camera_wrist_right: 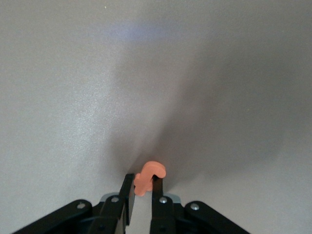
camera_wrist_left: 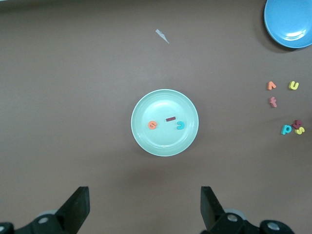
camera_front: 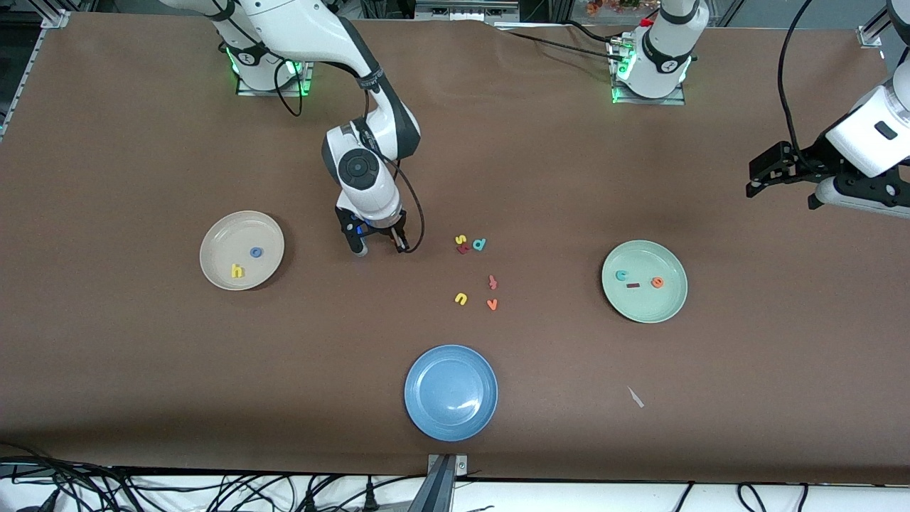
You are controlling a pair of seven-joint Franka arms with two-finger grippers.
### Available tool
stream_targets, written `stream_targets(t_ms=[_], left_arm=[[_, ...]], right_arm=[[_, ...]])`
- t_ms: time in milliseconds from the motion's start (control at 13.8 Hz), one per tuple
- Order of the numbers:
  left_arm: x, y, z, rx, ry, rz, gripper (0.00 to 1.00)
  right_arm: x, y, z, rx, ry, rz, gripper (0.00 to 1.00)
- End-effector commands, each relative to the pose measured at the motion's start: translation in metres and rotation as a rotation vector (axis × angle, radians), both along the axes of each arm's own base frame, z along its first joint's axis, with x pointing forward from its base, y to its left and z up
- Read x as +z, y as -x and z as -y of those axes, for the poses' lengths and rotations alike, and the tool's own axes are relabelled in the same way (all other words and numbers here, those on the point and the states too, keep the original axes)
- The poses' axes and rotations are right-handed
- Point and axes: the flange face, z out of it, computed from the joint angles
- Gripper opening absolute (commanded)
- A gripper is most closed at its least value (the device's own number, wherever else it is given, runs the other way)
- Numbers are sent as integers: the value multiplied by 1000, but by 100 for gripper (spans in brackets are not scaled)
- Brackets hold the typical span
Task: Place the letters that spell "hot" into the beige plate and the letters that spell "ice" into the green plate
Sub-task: 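Carry the f to the beige plate and open the right gripper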
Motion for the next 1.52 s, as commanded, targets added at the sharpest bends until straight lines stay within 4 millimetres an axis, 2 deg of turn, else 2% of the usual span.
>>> stream_targets(t_ms=[0,290,435,508,653,798,943,1088,1234,1451], left_arm=[[7,5,-3,-3,-25,0,100],[9,5,-1,-6,-26,3,100],[8,5,0,-8,-26,1,100],[8,5,0,-8,-26,3,100],[9,5,0,-8,-26,5,100],[9,5,1,-9,-26,5,100],[10,5,0,-8,-26,6,100],[9,5,0,-8,-26,5,100],[10,5,0,-6,-26,6,100],[9,5,2,-9,-26,5,100]], right_arm=[[1,-3,-2,7,-10,6,0],[29,-22,-9,75,-3,-40,0],[48,-29,8,228,22,-84,0],[53,-29,25,354,31,-135,0],[56,-22,40,510,30,-195,0],[60,-12,73,669,64,-205,0],[68,-1,119,778,40,-208,0],[79,1,184,935,-2,-201,0],[82,-5,238,1020,-29,-196,0],[80,-14,282,1155,-31,-177,0]])
